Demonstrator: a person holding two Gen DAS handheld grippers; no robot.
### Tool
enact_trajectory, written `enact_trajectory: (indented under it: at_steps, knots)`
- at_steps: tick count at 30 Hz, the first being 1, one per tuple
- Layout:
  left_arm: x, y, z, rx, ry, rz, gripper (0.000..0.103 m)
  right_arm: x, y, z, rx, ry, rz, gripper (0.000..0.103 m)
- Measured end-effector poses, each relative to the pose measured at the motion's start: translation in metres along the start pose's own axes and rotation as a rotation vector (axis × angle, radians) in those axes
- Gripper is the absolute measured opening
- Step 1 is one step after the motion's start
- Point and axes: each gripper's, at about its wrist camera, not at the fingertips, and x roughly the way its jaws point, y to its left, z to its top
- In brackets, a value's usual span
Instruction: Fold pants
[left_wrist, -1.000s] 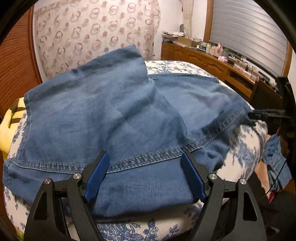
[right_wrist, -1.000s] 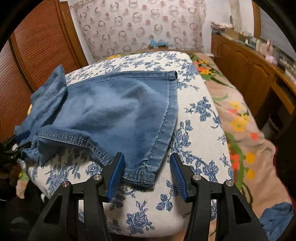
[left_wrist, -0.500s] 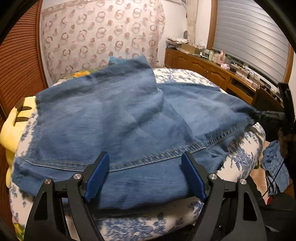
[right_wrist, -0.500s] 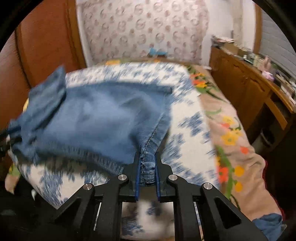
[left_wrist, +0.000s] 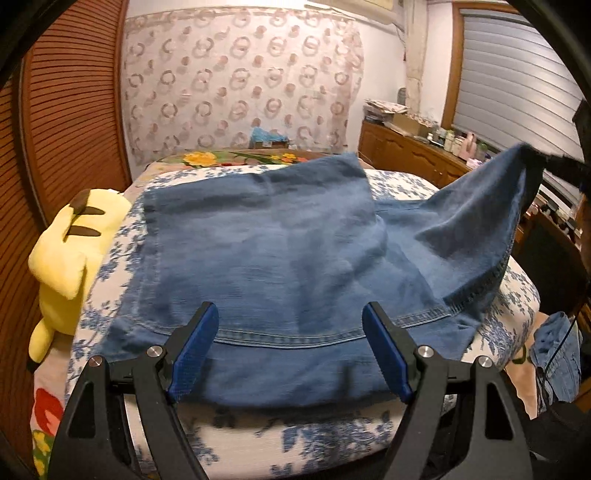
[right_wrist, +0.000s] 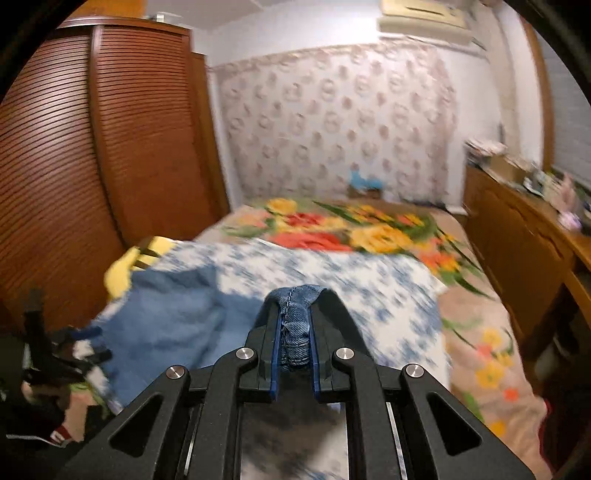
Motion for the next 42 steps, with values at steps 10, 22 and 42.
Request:
enact_trajectory:
  at_steps: [10, 22, 42]
  knots:
    - [-0.004, 0.021, -0.005, -0.038, -0.009, 0.028, 0.081, 0.040, 0.060, 0.007, -0.106, 0.086, 0.216, 0.012]
    - [-0.006, 0.033, -0.010, -0.056, -0.013, 0.032, 0.081, 0.103, 0.111, 0.021, -0.256, 0.232, 0.337, 0.031]
    - [0.009, 0.014, -0.002, -0.009, 0.001, -0.007, 0.081, 0.296, 0.094, 0.034, -0.195, 0.405, -0.033, 0.036]
